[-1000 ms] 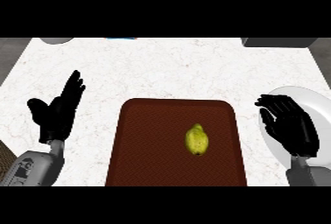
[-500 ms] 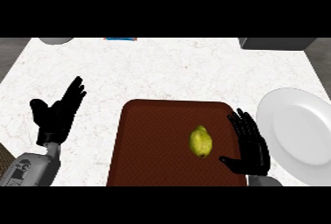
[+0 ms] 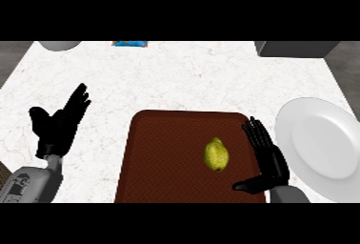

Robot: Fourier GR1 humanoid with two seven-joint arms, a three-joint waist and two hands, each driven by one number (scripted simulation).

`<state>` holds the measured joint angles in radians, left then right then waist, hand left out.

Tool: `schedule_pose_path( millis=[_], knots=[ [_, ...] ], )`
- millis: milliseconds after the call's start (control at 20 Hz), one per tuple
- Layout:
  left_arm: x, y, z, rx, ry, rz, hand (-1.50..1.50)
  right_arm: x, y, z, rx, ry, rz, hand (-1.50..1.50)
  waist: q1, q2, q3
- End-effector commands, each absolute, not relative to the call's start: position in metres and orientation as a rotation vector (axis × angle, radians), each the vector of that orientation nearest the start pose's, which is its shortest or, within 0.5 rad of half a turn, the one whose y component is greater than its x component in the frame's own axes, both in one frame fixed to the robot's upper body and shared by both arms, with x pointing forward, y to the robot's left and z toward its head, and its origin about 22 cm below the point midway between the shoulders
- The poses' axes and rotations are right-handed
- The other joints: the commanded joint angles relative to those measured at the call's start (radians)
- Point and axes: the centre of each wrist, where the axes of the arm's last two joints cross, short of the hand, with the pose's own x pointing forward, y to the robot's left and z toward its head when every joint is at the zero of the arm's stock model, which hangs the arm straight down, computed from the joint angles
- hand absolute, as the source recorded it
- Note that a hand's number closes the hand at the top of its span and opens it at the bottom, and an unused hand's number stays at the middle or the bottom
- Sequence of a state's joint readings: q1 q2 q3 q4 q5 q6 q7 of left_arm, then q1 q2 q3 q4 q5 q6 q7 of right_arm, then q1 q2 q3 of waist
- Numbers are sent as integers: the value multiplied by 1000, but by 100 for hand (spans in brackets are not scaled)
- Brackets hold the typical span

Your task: Pick the pear from the tray and place it in the plate

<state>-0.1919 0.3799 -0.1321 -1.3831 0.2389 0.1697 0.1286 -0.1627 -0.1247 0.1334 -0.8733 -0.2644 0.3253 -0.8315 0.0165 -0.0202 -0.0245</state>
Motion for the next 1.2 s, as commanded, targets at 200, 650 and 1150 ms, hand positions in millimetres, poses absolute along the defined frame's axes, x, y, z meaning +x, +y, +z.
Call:
schedule_pose_path(
  millis=[200,650,1150],
  knots=[
    [284,280,28,168,-1413,-96,0,268,-257,-114,446,-1703,311,-150,3,22,26],
    [272,283,29,169,-1400,-79,0,278,-233,-102,348,-1620,533,-150,-10,18,25],
    [278,269,19,165,-1401,-92,0,294,-214,-101,368,-1554,669,-150,-11,20,25]
  ],
)
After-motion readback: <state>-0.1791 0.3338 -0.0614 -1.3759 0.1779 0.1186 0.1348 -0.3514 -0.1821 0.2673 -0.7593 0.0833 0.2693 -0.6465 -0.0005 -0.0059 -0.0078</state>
